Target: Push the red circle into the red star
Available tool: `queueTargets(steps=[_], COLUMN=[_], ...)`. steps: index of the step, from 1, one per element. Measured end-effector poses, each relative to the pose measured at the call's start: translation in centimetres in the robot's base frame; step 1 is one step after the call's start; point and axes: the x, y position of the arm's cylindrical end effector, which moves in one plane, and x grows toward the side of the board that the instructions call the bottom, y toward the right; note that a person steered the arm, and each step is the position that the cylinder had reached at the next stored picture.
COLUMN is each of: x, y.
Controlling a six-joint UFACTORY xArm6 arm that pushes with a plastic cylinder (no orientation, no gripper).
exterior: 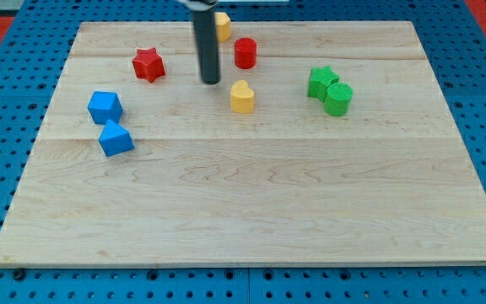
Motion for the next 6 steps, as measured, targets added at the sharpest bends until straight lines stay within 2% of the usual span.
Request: queueTargets(steps=[1,2,3,4,5,6], x=[-2.7,-5.3,-3.0,-2.9,-4.4,-9.1], y=[8.4,8.4,1.3,-4.9,-6.3,-5.3])
